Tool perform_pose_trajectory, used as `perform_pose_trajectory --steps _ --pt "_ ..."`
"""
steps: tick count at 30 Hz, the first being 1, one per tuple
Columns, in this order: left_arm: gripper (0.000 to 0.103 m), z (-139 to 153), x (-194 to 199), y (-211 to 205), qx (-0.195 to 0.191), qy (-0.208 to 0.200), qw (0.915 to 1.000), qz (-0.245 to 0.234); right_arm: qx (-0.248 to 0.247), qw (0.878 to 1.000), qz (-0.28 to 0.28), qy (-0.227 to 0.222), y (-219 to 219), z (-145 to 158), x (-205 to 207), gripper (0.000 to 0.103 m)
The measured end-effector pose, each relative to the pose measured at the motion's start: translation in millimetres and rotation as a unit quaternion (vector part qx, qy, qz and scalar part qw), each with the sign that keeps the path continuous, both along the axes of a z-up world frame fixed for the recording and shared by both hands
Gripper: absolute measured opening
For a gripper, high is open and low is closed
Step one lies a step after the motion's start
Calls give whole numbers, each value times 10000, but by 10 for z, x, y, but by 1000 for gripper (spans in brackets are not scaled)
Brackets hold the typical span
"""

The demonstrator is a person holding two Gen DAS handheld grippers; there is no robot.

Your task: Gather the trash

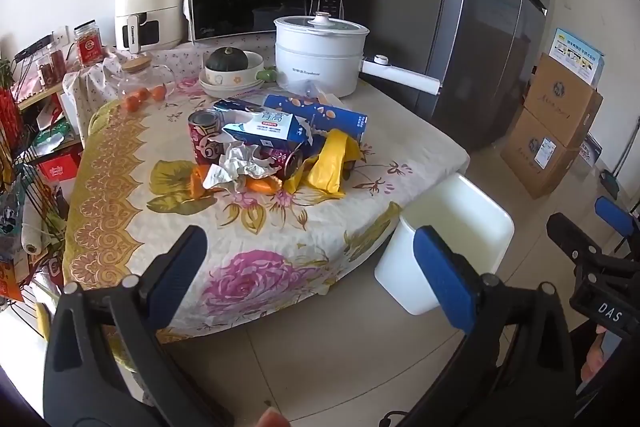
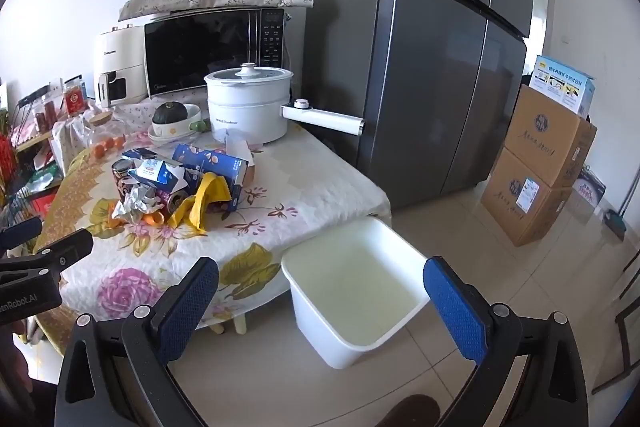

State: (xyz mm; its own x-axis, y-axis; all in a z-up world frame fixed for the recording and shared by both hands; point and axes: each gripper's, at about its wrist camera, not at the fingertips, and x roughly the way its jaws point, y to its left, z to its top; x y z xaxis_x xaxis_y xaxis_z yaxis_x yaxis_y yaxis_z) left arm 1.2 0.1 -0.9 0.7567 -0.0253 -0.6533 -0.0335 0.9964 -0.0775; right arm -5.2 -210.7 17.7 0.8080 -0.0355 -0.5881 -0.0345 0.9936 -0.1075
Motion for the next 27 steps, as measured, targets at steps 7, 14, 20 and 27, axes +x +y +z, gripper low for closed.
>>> perform_pose_trajectory --steps 7,14,20,27 --pt "102 -13 2 15 -21 7 10000 -25 35 10000 -27 -4 -2 -14 1 103" --pt "102 -20 -1 1 8 3 10000 -34 46 10000 -32 -8 -3 -20 1 103" --pt "102 -43 -3 -18 31 20 10000 -67 43 10000 -41 -7 -9 -15 7 103" --pt "102 -47 -21 -31 51 15 10000 -84 74 9999 -86 -17 -21 -17 13 103"
